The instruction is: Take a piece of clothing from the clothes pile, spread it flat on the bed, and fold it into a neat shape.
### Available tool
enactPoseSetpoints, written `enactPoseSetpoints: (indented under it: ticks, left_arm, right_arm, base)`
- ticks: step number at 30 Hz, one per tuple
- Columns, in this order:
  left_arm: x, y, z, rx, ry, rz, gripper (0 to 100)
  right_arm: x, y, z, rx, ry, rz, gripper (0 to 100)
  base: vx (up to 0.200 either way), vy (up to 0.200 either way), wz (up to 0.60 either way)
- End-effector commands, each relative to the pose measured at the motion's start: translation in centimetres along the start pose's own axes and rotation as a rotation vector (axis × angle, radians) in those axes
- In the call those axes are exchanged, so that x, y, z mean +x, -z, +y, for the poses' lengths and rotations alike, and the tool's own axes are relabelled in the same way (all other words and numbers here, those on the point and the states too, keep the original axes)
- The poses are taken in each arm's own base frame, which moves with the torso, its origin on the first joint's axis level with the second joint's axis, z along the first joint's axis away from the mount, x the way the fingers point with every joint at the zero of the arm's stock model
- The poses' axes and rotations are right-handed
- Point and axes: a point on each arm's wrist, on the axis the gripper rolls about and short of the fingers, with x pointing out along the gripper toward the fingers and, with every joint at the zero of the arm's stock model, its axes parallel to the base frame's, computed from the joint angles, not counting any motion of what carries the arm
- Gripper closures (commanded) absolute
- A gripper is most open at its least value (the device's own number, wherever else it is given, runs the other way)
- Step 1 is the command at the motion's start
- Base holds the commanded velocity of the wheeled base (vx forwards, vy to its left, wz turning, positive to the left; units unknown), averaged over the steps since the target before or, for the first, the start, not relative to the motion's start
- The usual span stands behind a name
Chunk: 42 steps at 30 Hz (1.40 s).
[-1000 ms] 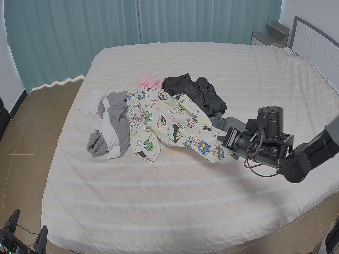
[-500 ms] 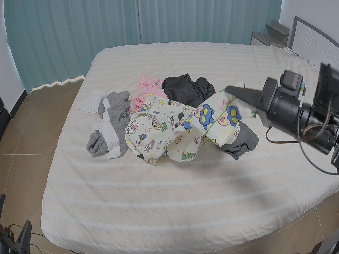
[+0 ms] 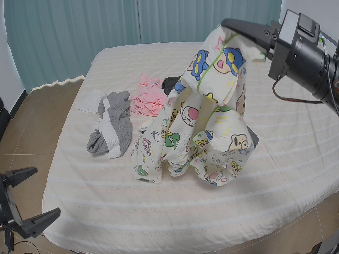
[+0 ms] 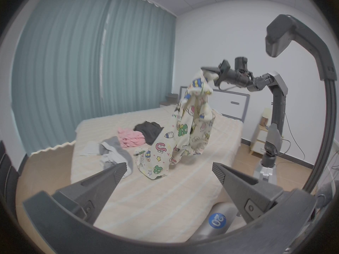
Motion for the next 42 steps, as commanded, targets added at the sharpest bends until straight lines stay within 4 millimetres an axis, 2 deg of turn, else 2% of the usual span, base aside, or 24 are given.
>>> enactPoseSetpoints:
  ticks: [1, 2, 3, 6, 7, 13, 15, 17, 19, 20, 21, 26, 31, 35, 42]
  left_arm:
    - [13.1, 0.8, -0.2, 0.033, 0.310, 0.271, 0]
    - [13.5, 0.9, -0.3, 0.036, 0.311, 0.273, 0]
    - [15.4, 1.7, -0.6, 0.052, 0.285, 0.282, 0]
    - [17.5, 2.6, -1.4, 0.071, 0.272, 0.270, 0]
    - [17.7, 2.8, -1.5, 0.072, 0.275, 0.270, 0]
    - [19.2, 3.2, -6.7, -0.078, 0.328, 0.264, 0]
    - [19.7, 3.5, -7.4, -0.085, 0.319, 0.259, 0]
    - [20.4, 3.8, -7.8, -0.076, 0.283, 0.245, 0]
    - [22.0, 3.7, -9.2, -0.069, 0.139, 0.182, 0]
    - [22.0, 3.7, -9.2, -0.069, 0.139, 0.182, 0]
    - [23.5, 3.6, -9.9, -0.098, 0.044, 0.141, 0]
    - [25.5, 4.7, -10.2, -0.144, -0.108, 0.150, 0]
    - [27.1, 4.1, -10.1, -0.152, -0.235, 0.110, 0]
    - [28.7, 4.5, -9.1, -0.147, -0.424, 0.097, 0]
    - [28.1, 5.7, -8.0, -0.103, -0.476, 0.153, 0]
  right_arm:
    - [2.4, -1.0, 3.8, -0.009, -0.125, -0.035, 100]
    - [2.4, -1.0, 3.9, -0.008, -0.126, -0.036, 100]
    - [2.5, -0.9, 4.1, -0.004, -0.124, -0.042, 100]
    - [2.5, -1.1, 4.2, -0.003, -0.119, -0.058, 100]
    - [2.5, -1.1, 4.3, -0.003, -0.121, -0.060, 100]
    - [3.6, -2.0, 4.7, -0.001, -0.107, -0.122, 100]
    - [3.9, -1.8, 4.8, 0.002, -0.104, -0.121, 100]
    - [4.0, -1.6, 4.8, 0.005, -0.098, -0.120, 100]
    - [4.0, -1.4, 4.8, 0.010, -0.086, -0.119, 100]
    - [4.0, -1.4, 4.8, 0.010, -0.086, -0.119, 100]
    - [4.0, -1.3, 4.7, 0.011, -0.084, -0.119, 100]
    - [4.0, -1.3, 4.7, 0.012, -0.084, -0.122, 100]
    - [3.9, -1.4, 4.7, 0.014, -0.083, -0.123, 100]
    - [3.8, -1.4, 4.7, 0.015, -0.083, -0.123, 100]
    - [3.6, -1.4, 4.5, 0.013, -0.075, -0.123, 100]
  base:
    - [0.000, 0.000, 0.00]
    - [0.000, 0.000, 0.00]
    - [0.000, 0.000, 0.00]
    - [0.000, 0.000, 0.00]
    - [0.000, 0.000, 0.00]
    - [0.000, 0.000, 0.00]
    - [0.000, 0.000, 0.00]
    - [0.000, 0.000, 0.00]
    - [0.000, 0.000, 0.00]
    - [0.000, 0.000, 0.00]
    - [0.000, 0.000, 0.00]
    - [0.000, 0.000, 0.00]
    - [0.000, 0.000, 0.00]
    - [0.000, 0.000, 0.00]
    - [0.000, 0.000, 0.00]
